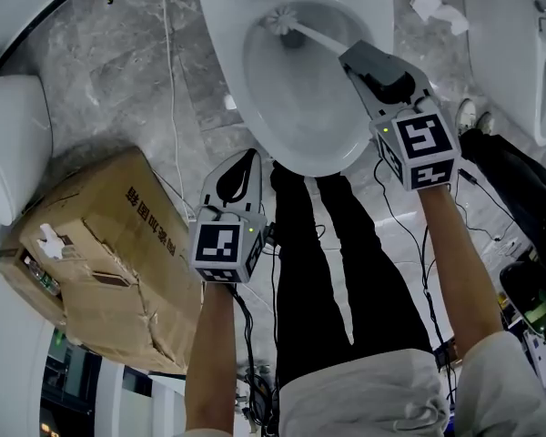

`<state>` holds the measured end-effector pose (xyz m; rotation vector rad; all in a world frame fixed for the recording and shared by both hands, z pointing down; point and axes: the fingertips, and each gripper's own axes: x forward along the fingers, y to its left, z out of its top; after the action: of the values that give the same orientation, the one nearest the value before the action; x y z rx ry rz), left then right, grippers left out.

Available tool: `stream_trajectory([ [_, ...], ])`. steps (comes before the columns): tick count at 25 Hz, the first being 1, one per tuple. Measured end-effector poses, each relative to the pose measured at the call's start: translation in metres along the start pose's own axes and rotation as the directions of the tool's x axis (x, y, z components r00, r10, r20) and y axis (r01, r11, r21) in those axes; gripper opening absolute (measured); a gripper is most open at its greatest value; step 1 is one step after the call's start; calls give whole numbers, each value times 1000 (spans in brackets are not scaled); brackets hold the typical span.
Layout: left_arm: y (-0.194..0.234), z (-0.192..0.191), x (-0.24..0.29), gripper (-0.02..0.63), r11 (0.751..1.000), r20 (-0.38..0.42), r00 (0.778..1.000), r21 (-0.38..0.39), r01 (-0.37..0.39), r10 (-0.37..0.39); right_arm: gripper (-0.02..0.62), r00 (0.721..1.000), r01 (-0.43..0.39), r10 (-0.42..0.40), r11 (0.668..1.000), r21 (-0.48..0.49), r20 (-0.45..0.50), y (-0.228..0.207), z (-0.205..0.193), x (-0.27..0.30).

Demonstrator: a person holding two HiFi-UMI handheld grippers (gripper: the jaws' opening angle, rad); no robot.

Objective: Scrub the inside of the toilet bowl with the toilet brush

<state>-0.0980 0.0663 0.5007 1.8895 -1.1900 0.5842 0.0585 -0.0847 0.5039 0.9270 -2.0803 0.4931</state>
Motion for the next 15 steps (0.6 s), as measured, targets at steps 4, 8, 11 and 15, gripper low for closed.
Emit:
stream_trajectory([
  [4, -5, -5, -2, 21, 1000, -11, 1000, -11, 8, -8, 175, 999, 44, -44, 999, -7, -2, -13, 0, -4],
  [8, -13, -12, -1, 21, 1000, -13, 1000, -2, 22, -22, 175, 999, 51, -51, 999, -12, -6, -22, -3, -11],
  [11, -15, -24, 3, 21, 999, -25, 999, -22, 29, -30, 175, 997, 80, -80, 997, -10, -10, -35, -10, -18],
  [15, -20, -35, 2, 21, 998, -18, 1000, -51, 24, -25, 175, 991, 128, -128, 992, -5, -29, -53, -21, -25],
])
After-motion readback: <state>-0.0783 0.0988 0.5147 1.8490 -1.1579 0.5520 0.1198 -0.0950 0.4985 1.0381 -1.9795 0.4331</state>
